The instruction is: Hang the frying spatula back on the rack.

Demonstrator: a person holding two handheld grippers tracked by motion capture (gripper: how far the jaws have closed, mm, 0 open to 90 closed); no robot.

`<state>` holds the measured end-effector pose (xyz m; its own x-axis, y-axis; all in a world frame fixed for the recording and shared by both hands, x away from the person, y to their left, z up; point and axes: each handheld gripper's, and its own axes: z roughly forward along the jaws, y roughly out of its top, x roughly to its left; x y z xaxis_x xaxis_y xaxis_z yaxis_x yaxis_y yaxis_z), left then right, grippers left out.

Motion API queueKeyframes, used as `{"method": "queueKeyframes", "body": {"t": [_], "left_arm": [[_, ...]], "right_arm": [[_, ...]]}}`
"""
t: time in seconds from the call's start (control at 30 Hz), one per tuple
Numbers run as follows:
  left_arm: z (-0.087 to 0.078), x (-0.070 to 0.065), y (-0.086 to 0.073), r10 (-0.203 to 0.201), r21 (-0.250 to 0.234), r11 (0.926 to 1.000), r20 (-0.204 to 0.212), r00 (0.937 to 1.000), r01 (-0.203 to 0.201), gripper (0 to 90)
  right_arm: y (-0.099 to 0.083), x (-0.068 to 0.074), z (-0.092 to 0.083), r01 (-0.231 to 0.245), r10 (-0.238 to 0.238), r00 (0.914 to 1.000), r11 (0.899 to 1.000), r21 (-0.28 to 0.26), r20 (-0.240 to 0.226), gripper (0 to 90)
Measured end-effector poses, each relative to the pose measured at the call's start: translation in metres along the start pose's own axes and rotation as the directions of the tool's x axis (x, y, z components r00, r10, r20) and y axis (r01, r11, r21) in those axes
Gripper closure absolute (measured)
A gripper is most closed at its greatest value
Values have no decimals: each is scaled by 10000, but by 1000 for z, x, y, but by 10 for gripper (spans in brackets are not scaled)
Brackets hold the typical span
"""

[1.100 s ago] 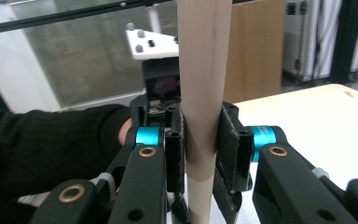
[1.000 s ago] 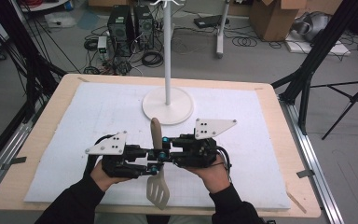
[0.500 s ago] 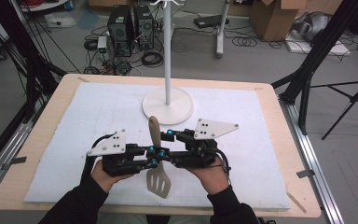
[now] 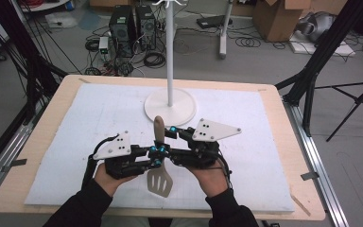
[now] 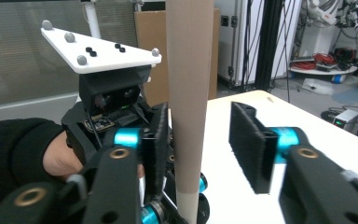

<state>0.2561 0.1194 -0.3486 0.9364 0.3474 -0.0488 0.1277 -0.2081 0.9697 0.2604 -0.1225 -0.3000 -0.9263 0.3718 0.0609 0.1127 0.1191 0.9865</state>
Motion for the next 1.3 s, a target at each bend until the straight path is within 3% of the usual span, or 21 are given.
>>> {"method": "queueKeyframes", "body": {"t": [0.07, 0.2, 0.23, 0.27, 0.33, 0.4, 0.53, 0.63, 0.9, 1.03, 1.13, 1.3], "left_arm": [[0, 1, 0, -86, -41, 10000, 39, 10000, 86, 779], [-2, 0, 0, -107, -269, 9996, 252, 9996, 113, 770], [-2, 1, 1, -173, -368, 9992, 326, 9993, 185, 628], [-3, 1, 1, -423, -456, 9980, 338, 9985, 438, 628], [-5, 3, 1, -748, -463, 9960, 229, 9969, 758, 442], [-14, 3, -3, -705, -473, 9964, -47, 9975, 702, 331], [-28, 3, -11, -701, -808, 9942, 58, 9975, 703, 263], [-44, 3, -23, -759, -991, 9925, -393, 9963, 717, 210], [-77, 8, -58, -670, -890, 9946, -1559, 9855, 535, 203], [-86, 14, -70, -916, -937, 9929, -2054, 9744, 736, 206], [-89, 17, -74, -1058, -1029, 9911, -2271, 9681, 842, 212], [-89, 17, -77, -957, -1099, 9914, -2330, 9678, 716, 216]], "right_arm": [[0, 0, 0, 67, -67, 9997, 10000, -5, -219, 738], [2, 3, -1, 144, -142, 9991, 9999, 53, -402, 745], [4, 3, -1, 127, -125, 9983, 9999, 39, -566, 747], [4, 3, -1, 127, -125, 9983, 9999, 39, -566, 747], [5, 3, -2, 93, -95, 9982, 9999, -38, -600, 747], [5, 1, -3, -71, 64, 9978, 9999, -107, -654, 747], [4, -4, -6, -178, 173, 9978, 9998, -80, -641, 747], [4, -7, -6, -236, 229, 9970, 9997, -87, -738, 747], [8, -21, -2, -395, 401, 9964, 9992, 96, -746, 747], [16, -29, 4, -303, 322, 9969, 9992, 274, -724, 747], [26, -38, 11, -215, 236, 9971, 9993, 292, -723, 747], [49, -60, 27, -199, 216, 9970, 9995, 241, -746, 748]]}}
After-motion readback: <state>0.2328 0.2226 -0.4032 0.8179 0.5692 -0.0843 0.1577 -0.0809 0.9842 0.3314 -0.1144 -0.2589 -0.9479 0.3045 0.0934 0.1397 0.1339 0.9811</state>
